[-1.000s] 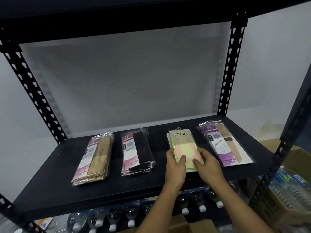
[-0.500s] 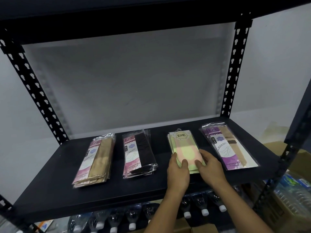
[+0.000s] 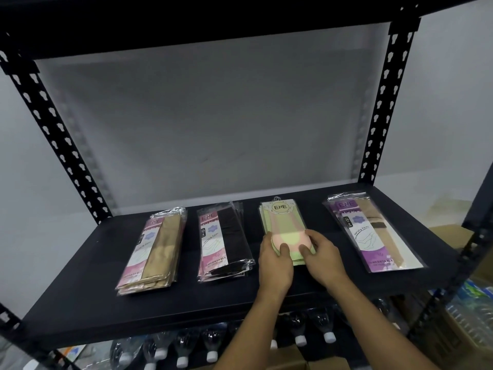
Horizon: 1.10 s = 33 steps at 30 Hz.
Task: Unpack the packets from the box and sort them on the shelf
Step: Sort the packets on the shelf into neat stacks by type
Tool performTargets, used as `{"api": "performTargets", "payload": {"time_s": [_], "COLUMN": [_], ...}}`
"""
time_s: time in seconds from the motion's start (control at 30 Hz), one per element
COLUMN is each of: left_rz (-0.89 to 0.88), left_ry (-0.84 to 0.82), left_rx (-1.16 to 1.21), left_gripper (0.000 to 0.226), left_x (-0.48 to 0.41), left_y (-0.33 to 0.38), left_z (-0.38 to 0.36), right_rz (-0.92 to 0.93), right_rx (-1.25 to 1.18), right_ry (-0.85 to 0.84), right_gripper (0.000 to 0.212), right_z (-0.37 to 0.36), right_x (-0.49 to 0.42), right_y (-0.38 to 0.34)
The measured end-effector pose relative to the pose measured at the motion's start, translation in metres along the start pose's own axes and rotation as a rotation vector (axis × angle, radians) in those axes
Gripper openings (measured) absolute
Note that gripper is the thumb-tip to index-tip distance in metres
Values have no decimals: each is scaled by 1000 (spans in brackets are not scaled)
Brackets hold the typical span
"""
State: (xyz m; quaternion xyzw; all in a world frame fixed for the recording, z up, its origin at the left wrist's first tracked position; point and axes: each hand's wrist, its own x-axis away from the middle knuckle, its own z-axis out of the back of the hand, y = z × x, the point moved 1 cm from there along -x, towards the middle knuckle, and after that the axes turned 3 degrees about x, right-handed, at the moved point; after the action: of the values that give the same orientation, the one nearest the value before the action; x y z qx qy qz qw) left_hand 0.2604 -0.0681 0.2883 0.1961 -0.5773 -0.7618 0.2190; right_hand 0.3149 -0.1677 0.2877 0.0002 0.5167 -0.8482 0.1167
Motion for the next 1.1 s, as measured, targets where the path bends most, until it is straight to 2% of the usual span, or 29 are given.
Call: {"api": "performTargets", "payload": {"time_s": [0.2, 0.3, 0.43, 0.6, 0.7, 0.77, 0.83, 0.97, 1.1], "left_rz": [-26, -63, -193, -390, -327, -268, -210, -135, -88], "left_ry": [-13, 12, 32, 17, -115, -219, -295, -338, -344], "left_rx": [-23, -43, -72, -160, -26, 19, 17, 0, -4], "left_gripper": [57, 62, 60, 54, 54, 58, 65, 63, 55], "left_x": [6, 20, 52, 84, 88, 88, 86, 75, 72], "left_y": [2, 2, 3, 19, 27, 32, 37, 39, 43], "left_z": [1, -1, -13, -47, -73, -90, -105, -129, -140], "right_rz": [8, -1, 34, 109, 79, 32, -38, -117, -97], "right_rx": [-26, -54, -88, -41, -8, 64, 114, 90, 68], "right_ry": [13, 37, 105, 282, 357, 399, 361, 249, 203], "right_gripper": [41, 48, 48, 32, 29, 35, 43, 55, 42], "right_z": [5, 13, 42, 101, 137, 156, 166, 164, 158], "right_x": [5, 12, 22, 25, 24, 21, 18, 16, 11], "right_y": [-1, -3, -3, 11, 30, 47, 62, 76, 72]}}
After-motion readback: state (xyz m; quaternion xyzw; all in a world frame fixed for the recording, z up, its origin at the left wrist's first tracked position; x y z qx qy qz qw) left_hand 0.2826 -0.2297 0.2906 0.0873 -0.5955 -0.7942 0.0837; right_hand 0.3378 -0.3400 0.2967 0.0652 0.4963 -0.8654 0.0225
